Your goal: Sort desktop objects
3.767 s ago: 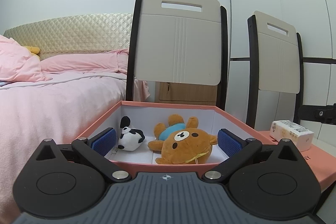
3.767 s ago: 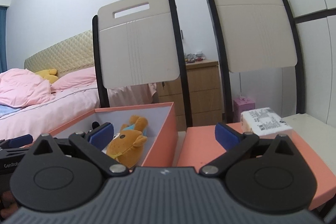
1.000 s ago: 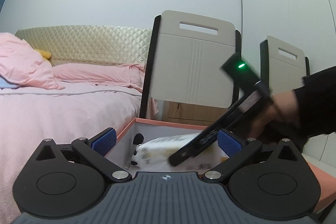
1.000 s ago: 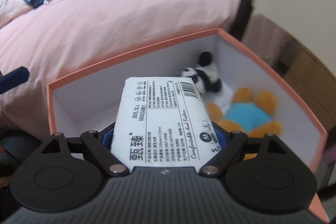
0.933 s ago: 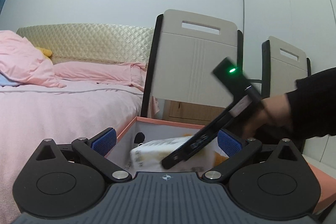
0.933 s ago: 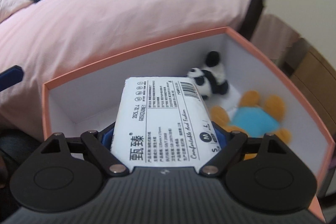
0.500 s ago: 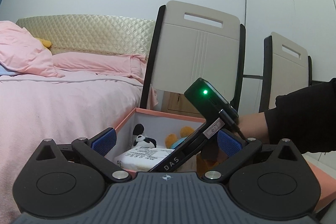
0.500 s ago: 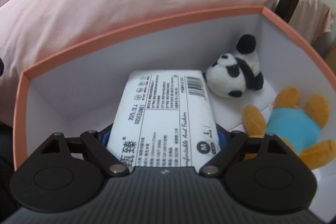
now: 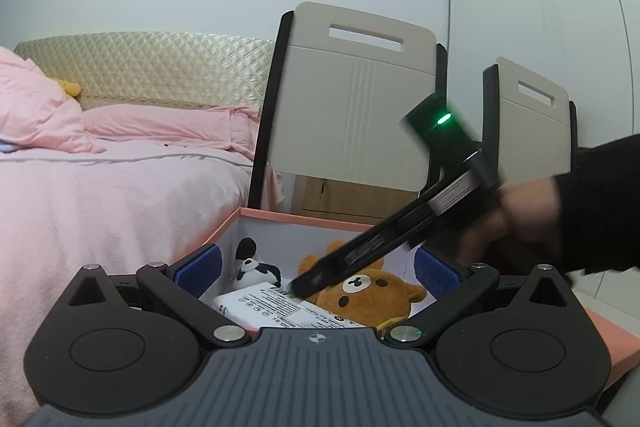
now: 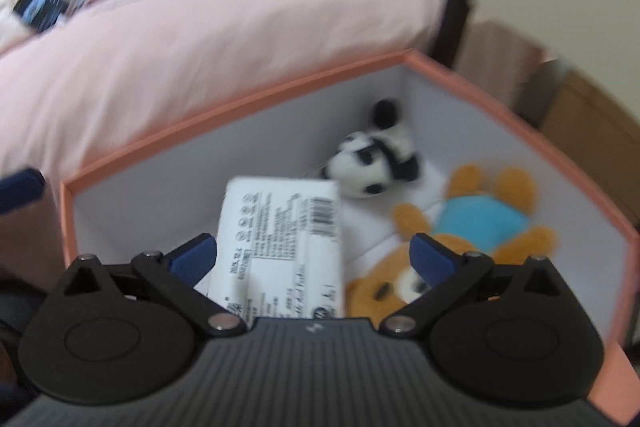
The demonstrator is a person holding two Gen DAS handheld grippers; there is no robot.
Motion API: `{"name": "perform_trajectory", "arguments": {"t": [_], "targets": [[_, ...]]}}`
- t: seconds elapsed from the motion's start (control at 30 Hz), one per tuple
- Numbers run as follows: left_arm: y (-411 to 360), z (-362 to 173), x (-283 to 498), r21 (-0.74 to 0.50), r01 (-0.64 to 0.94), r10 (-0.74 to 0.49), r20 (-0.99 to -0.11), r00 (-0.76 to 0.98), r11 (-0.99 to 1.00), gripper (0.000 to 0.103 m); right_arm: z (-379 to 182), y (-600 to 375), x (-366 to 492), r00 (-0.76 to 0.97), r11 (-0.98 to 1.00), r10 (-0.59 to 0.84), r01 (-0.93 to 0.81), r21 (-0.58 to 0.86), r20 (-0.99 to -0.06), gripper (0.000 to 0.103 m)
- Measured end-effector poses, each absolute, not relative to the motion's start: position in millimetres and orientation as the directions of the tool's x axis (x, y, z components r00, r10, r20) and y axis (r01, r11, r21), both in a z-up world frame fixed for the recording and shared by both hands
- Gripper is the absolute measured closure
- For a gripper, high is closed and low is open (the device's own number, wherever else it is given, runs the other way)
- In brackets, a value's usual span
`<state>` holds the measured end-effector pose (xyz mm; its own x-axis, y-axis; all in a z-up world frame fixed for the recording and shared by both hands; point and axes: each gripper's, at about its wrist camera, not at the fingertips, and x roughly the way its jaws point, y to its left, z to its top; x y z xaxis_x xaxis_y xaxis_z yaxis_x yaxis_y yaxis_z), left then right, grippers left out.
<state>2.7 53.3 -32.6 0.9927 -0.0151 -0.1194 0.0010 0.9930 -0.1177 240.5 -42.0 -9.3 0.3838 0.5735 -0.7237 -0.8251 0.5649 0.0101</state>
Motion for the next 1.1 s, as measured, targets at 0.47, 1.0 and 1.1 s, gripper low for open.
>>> {"name": "perform_trajectory", "arguments": {"t": [0.47, 1.0, 1.1], "targets": [[39.5, -30.7, -3.6, -0.056, -0.019, 0.013, -0.105, 0.994, 0.998, 0.000, 31.2, -184.7, 131.1, 0.795, 0.881, 0.458, -0.464, 0.089, -0.398, 0.000], [31.5, -34.6, -1.3, -0.037, -0.003, -0.002, -0.136, 0.991, 0.999, 0.000, -5.1, -251.7, 27.2, 0.933, 0.936, 0.341, -0.326, 0.131, -0.113, 0.000], [29.0, -36.3, -0.2, -0.029, 0.003, -0.008, -0.147, 0.989, 1.000, 0.000, -10.7, -254.6, 27.2, 0.943, 0.948, 0.306, -0.289, 0.136, -0.129, 0.000]]}}
